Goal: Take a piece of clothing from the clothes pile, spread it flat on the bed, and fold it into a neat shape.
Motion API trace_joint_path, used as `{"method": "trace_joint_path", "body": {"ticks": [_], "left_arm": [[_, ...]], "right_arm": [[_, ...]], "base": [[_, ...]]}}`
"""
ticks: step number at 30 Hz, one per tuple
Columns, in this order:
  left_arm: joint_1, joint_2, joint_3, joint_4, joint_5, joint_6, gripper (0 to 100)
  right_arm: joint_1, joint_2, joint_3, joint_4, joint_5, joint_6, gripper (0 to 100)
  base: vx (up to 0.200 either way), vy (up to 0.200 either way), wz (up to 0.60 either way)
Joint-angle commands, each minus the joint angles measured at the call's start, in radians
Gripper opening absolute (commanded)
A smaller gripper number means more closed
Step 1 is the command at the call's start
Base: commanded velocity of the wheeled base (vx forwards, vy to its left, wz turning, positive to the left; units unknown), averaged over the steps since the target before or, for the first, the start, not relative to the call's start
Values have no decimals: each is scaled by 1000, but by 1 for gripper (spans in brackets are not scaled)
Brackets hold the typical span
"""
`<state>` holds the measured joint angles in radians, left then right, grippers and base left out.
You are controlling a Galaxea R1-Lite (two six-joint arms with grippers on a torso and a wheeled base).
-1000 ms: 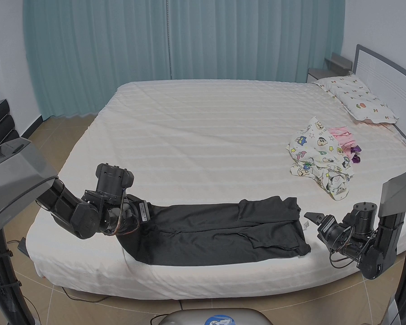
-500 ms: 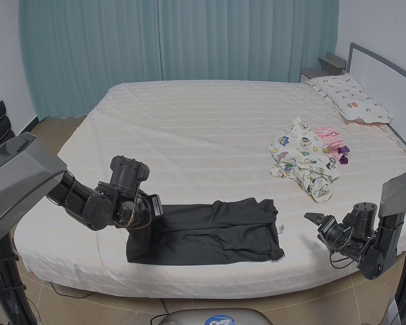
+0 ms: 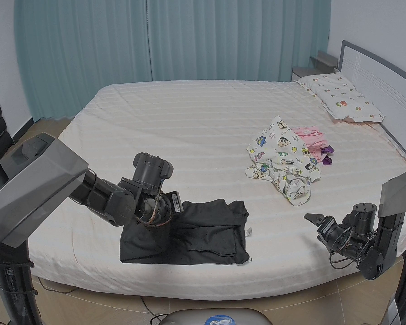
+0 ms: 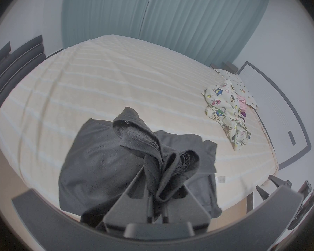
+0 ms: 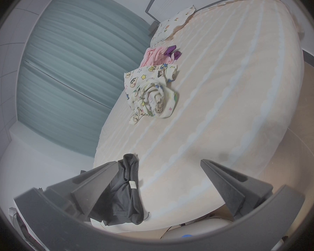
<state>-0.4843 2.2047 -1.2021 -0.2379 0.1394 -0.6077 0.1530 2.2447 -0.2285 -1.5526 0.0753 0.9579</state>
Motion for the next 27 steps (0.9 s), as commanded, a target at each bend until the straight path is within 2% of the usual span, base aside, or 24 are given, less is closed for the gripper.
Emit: {"method": "trace_joint_path", "body": {"ticks": [1, 4, 10, 16, 17, 22, 27], "left_arm": [[-16, 44, -36, 3, 8, -23, 0], [-33, 73, -65, 5, 31, -52, 0], [-34, 116, -94, 2, 63, -69, 0], [-48, 133, -129, 2, 85, -130, 0], [-50, 133, -132, 2, 88, -138, 100], [-54, 125, -128, 3, 77, -161, 100], [-54, 87, -137, -32, 60, -258, 100]], "right_arm": [[0, 4, 0, -17, 0, -1, 100], [2, 7, 0, -17, 1, -1, 100], [13, 12, 0, -17, 0, -1, 100], [13, 13, 0, -17, 0, -1, 100], [13, 13, 0, -17, 0, -1, 100], [13, 13, 0, -17, 0, -1, 100], [13, 15, 0, -17, 0, -1, 100]], "base": [[0, -200, 0], [0, -200, 0], [0, 0, 0], [0, 0, 0], [0, 0, 0], [0, 0, 0], [0, 0, 0]]}}
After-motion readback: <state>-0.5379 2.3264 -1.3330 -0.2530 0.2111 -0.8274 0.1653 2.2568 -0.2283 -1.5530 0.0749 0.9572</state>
